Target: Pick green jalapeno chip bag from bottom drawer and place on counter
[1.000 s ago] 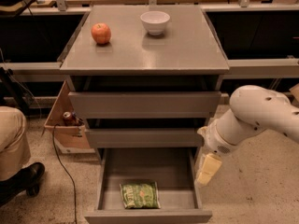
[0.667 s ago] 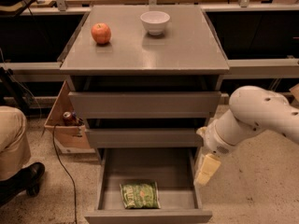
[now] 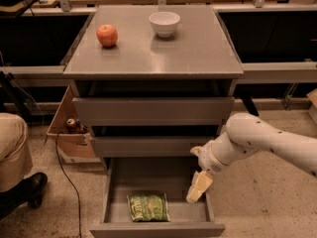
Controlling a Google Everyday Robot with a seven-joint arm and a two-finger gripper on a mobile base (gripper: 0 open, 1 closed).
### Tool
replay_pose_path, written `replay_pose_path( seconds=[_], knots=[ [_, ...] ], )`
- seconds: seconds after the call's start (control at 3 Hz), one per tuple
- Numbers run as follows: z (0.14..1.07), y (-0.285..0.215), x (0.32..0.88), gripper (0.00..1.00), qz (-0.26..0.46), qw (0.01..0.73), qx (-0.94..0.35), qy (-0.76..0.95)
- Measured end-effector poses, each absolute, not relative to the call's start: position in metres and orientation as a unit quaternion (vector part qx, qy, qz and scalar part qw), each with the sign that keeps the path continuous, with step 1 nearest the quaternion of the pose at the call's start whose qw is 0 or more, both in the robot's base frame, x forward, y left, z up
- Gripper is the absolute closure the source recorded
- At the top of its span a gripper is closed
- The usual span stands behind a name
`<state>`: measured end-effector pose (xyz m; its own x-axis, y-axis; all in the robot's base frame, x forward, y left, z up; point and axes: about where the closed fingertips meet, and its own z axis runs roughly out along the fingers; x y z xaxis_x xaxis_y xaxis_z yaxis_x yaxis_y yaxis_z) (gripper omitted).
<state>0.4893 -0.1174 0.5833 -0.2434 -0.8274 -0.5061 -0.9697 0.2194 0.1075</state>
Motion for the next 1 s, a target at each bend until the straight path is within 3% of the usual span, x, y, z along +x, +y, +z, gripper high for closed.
replay_pose_path(
  seconds=[1.0],
  knots=[
    [0.411,-0.061,0.555,0.00,0.238,0.222,-0.587,0.742]
  ],
)
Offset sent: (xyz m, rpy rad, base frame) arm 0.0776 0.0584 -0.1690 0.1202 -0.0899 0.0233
